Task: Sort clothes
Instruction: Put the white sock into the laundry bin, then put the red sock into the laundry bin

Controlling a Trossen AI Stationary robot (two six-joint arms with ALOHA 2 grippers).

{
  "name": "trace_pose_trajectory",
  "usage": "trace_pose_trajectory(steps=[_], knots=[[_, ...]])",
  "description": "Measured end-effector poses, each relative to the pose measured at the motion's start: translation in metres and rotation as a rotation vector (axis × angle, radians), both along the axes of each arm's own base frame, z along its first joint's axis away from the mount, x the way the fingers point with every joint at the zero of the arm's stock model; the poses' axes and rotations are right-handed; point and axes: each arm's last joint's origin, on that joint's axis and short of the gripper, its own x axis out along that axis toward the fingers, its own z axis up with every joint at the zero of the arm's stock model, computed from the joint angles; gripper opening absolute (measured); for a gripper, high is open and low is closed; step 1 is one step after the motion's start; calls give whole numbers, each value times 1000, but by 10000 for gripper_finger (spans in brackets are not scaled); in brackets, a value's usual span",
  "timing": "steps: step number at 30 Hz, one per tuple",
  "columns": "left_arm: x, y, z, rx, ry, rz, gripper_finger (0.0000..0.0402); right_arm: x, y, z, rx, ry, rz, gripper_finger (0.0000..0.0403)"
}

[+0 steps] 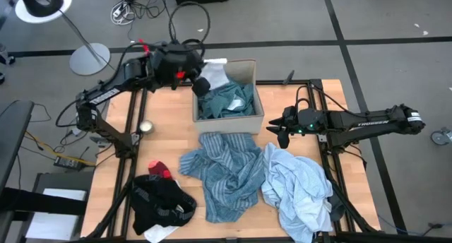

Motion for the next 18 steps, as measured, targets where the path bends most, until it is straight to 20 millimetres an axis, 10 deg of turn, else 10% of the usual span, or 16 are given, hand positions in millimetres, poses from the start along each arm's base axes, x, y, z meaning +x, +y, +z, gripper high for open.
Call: trace_pose_trajectory(steps=[12,18], knots=[[11,6,-42,-249,258,-64,110,1,0,-1,-5,6,2,148],[1,-25,-41,-337,303,-166,112,2,0,-2,-5,21,3,148]])
